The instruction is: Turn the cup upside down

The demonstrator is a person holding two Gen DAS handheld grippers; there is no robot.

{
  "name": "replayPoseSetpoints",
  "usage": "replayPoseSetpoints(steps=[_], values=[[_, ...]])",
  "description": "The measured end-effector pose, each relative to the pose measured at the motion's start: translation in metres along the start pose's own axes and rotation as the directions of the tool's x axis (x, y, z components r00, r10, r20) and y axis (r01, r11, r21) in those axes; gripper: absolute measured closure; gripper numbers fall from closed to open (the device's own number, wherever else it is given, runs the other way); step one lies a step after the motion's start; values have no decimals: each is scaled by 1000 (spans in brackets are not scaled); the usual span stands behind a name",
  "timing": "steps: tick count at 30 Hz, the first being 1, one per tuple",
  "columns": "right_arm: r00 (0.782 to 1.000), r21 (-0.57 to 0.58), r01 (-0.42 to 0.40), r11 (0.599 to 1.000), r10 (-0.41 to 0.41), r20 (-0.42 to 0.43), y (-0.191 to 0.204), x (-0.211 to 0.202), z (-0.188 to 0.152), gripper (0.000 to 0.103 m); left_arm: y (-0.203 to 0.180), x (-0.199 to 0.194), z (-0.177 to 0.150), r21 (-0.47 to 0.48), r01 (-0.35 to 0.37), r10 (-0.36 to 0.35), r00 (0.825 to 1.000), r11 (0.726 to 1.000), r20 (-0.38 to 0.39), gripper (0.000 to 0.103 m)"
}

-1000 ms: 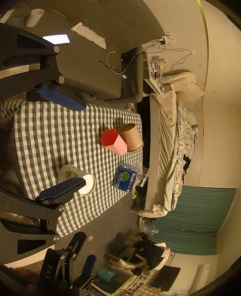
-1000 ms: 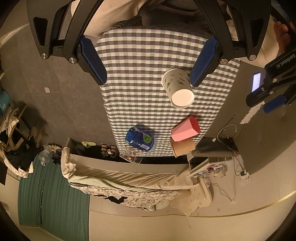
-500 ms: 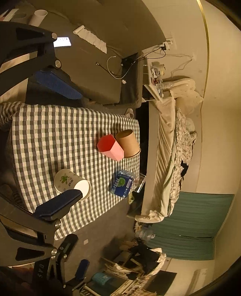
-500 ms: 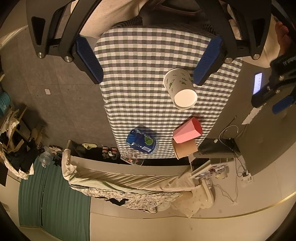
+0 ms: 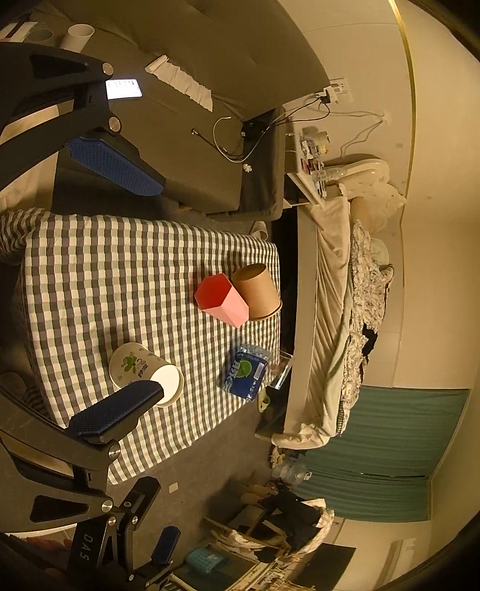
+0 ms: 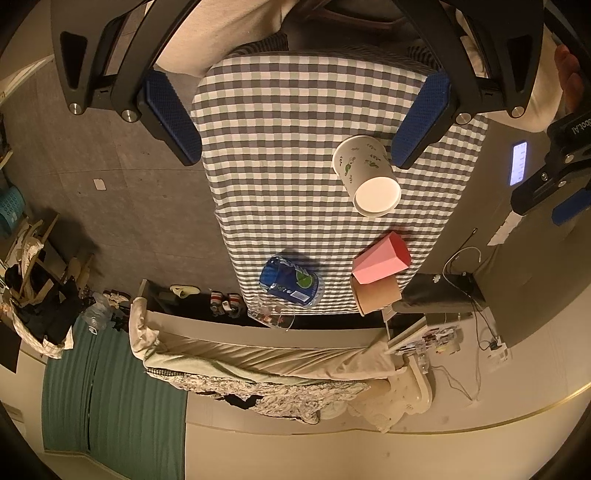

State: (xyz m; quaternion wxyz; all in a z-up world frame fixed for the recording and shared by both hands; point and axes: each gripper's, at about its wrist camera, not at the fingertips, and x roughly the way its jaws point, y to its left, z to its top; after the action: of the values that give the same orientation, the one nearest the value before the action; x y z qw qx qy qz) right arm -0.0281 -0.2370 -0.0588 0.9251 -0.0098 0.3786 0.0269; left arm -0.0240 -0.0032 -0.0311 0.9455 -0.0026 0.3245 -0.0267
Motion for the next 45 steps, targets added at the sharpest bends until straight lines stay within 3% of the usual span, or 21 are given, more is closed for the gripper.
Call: replayPoseSetpoints(steps=[45], values=[[1000, 3, 13, 1000, -13, 4, -4, -6, -4, 0, 1, -3, -1, -1, -13, 13, 1000, 1000, 7, 0]])
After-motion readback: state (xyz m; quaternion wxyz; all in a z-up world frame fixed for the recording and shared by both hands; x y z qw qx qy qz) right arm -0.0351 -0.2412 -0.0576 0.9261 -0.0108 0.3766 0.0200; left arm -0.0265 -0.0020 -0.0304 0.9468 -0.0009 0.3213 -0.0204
